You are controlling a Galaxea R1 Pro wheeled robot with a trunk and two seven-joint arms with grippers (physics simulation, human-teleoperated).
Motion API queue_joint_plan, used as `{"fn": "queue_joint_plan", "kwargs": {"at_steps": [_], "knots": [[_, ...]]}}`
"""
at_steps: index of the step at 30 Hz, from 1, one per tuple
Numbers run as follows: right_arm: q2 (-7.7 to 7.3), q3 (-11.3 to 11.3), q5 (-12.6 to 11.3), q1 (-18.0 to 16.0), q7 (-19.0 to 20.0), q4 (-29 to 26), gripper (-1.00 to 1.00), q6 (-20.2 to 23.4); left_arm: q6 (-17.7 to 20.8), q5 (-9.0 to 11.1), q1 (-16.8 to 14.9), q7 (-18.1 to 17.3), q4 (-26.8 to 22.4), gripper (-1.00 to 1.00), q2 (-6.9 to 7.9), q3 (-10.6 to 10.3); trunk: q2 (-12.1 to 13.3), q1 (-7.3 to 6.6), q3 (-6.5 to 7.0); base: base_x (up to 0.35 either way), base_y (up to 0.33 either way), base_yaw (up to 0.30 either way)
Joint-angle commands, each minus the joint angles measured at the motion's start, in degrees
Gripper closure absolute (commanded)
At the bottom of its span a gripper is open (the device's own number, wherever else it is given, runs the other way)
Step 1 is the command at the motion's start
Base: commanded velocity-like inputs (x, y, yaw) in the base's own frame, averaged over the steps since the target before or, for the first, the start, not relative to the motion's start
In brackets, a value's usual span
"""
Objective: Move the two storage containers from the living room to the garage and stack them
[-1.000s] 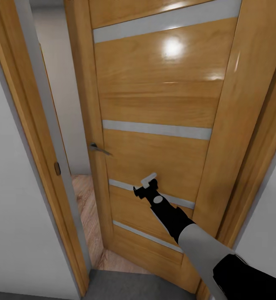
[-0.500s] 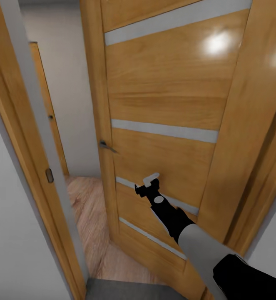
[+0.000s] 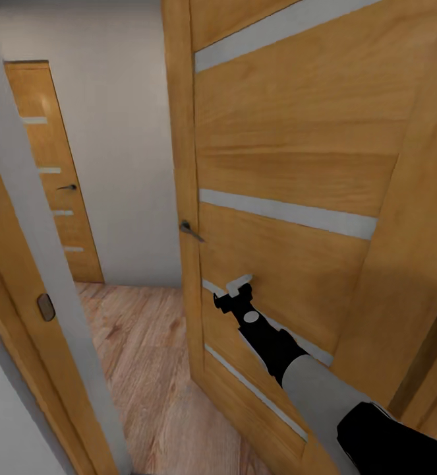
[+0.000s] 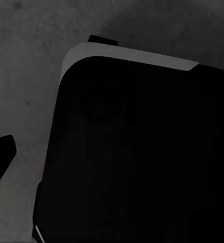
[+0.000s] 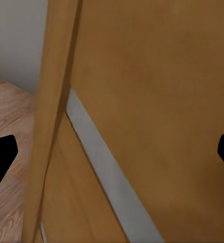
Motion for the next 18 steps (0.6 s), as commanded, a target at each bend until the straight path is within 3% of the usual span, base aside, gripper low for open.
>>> {"fn": "queue_joint_plan", "kwargs": {"at_steps": [1, 10, 13, 18], "knots": [[0.0, 0.2, 0.3, -0.1, -0.7, 0.1, -1.0, 0.3, -0.1, 0.3, 0.0, 0.0, -0.1, -1.0, -0.03, 0.0, 0.0, 0.04, -0.05, 0.322, 0.0, 0.0], [0.0, 0.3, 0.4, -0.1, -1.5, 3.2, -1.0, -0.1, -0.1, 0.3, 0.0, 0.0, -0.1, -1.0, -0.05, 0.0, 0.0, 0.04, -0.05, 0.321, 0.0, 0.0], [0.0, 0.3, 0.1, -0.1, -7.0, 3.7, -1.0, -2.3, -0.1, 0.3, 0.0, 0.0, -0.1, -1.0, -0.05, 0.0, 0.0, 0.04, -0.05, 0.321, 0.0, 0.0], [0.0, 0.4, 0.3, -0.1, -8.5, 3.8, -1.0, -3.9, -0.1, 0.3, 0.0, 0.0, -0.1, -1.0, -0.05, 0.0, 0.0, 0.04, -0.05, 0.319, 0.0, 0.0]]}}
